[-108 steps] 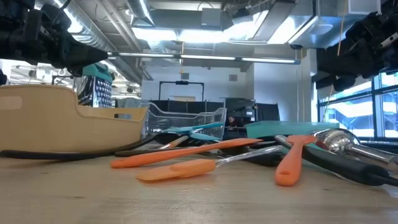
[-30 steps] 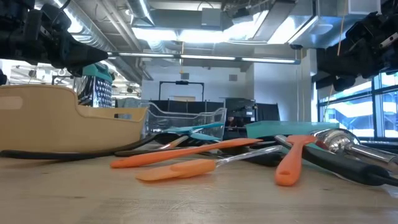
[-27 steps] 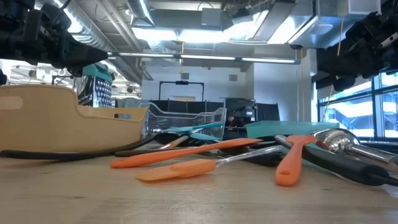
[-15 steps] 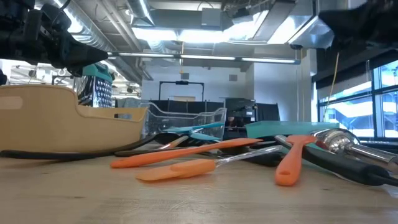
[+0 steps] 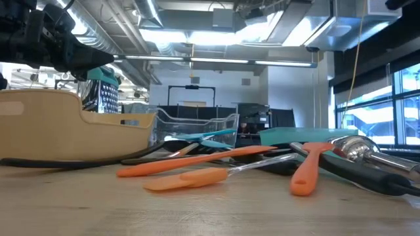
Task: Pick & Place Kitchen Items
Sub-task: Put the orange spatula into the green bin
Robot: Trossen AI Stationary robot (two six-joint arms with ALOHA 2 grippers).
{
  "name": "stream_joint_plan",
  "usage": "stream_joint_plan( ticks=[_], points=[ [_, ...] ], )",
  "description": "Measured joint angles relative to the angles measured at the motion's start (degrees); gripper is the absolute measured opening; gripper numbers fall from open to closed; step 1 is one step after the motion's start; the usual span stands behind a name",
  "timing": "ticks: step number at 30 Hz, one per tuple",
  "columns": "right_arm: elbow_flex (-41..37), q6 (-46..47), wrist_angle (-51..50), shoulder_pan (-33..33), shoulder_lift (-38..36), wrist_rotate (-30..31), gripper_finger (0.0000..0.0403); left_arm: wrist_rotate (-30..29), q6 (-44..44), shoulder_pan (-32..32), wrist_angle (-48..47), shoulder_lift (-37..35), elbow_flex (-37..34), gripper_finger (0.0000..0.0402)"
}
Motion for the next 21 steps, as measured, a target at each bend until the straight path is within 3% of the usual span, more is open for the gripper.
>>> stream_joint_plan(
  ticks=[11,16,21],
  points=[
    [0.0,6.5,-2.3,0.0,0.0,0.8,0.0008,0.0,0.0,0.0,0.0,0.0,0.0,0.0010],
    [1.5,14.3,-4.4,0.0,1.2,-3.9,0.0008,0.0,0.0,0.0,0.0,0.0,0.0,0.0013],
    [10.5,20.1,-20.4,0.1,8.4,-13.0,0.0008,0.0,0.0,0.0,0.0,0.0,0.0,0.0010]
  ],
)
